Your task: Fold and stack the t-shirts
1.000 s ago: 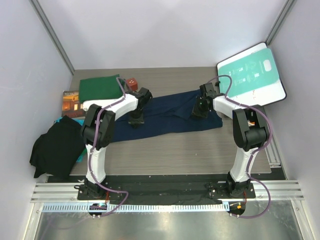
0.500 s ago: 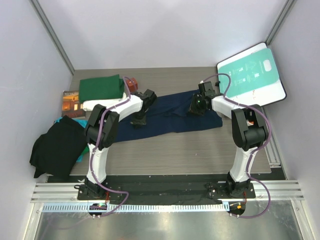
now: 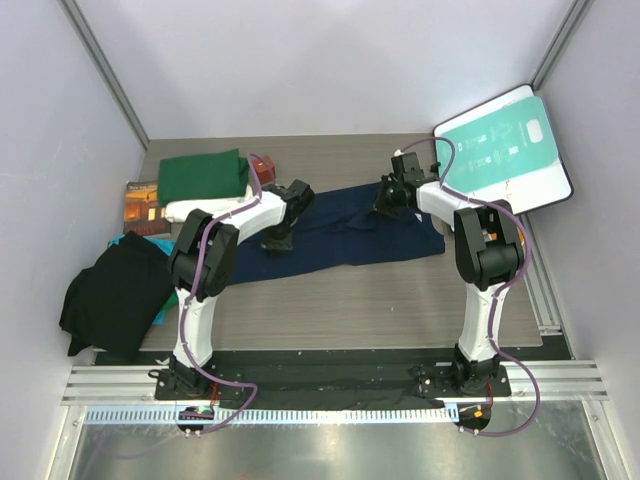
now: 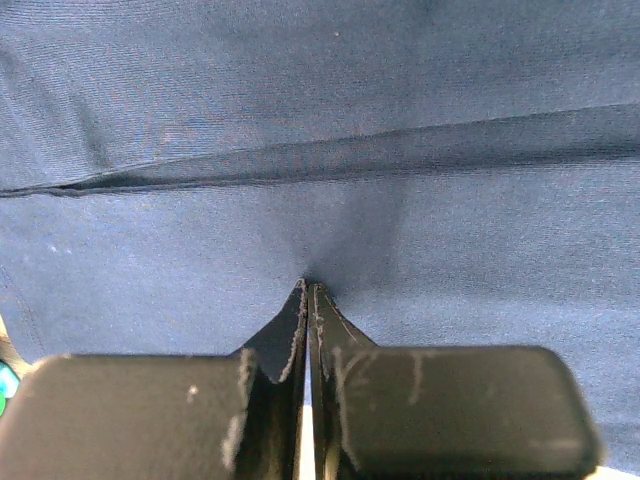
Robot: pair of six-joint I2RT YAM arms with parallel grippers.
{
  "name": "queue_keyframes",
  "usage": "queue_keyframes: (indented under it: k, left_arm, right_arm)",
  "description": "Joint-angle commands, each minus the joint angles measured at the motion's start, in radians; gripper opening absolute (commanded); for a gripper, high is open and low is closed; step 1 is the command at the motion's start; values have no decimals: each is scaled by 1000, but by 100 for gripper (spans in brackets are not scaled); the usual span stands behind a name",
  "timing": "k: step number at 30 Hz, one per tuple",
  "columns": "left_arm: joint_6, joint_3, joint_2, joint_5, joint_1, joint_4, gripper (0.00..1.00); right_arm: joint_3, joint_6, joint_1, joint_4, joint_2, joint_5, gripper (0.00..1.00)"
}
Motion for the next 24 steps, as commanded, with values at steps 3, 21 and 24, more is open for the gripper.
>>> queue_keyframes:
  k: [3, 21, 24]
  left_arm:
    - [-26, -72, 63, 110, -16, 44, 0]
    - [-21, -85, 76, 113, -16, 53, 0]
    - [-20, -83, 82, 116, -16, 51, 0]
  right_arm:
    - [5, 3, 13, 44, -25, -24, 1]
    - [341, 81, 56, -14, 67, -114, 11]
    - [408, 97, 69, -21, 128, -128, 23]
